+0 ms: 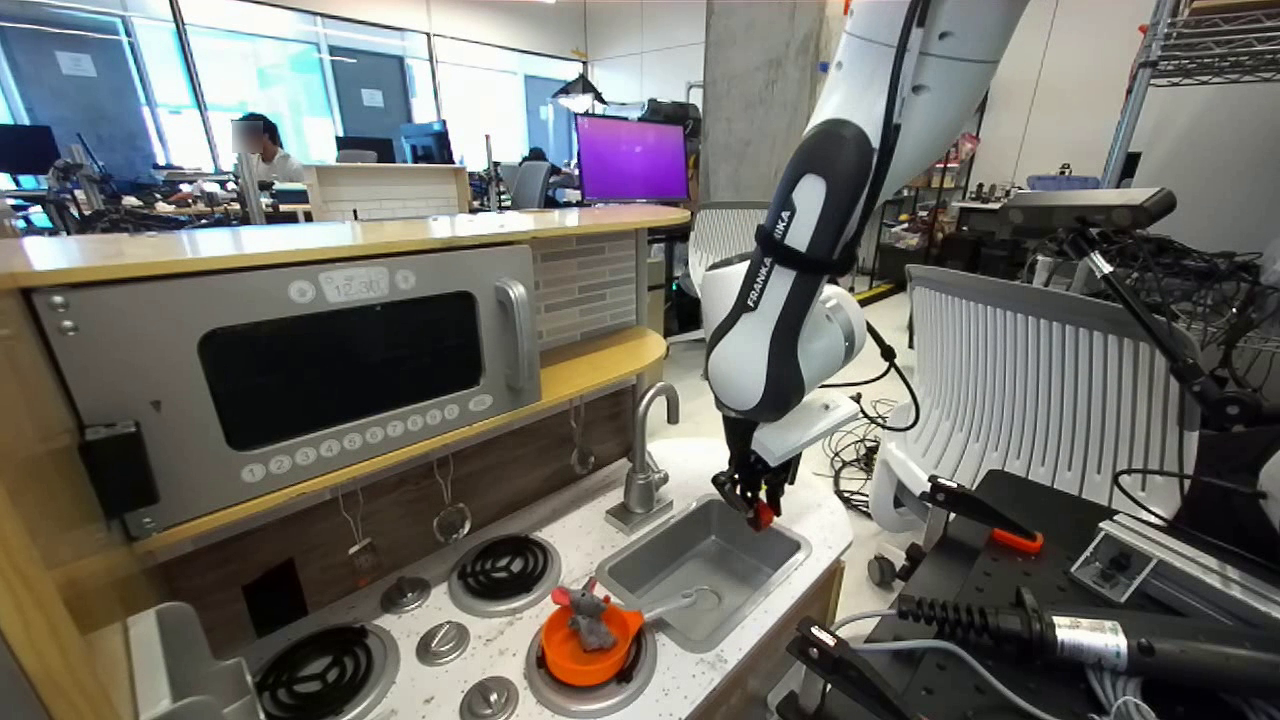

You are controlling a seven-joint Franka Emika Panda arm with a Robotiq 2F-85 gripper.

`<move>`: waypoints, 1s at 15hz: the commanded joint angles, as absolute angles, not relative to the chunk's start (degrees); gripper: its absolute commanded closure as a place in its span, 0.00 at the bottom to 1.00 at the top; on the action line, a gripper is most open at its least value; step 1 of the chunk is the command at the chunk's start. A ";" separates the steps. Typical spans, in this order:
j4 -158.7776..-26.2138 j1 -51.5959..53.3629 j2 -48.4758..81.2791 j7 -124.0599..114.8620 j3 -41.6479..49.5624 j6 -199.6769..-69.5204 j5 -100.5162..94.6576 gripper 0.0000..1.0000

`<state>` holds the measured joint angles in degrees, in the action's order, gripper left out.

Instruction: Put the red toy in the orange pot

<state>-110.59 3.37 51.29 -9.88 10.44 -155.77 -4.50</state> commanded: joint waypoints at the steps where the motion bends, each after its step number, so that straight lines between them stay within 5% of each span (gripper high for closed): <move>1: -121.39 8.17 42.87 -9.58 8.46 -159.93 -5.73 0.90; 15: -121.57 16.43 37.29 -10.41 -1.89 -157.09 -4.33 0.90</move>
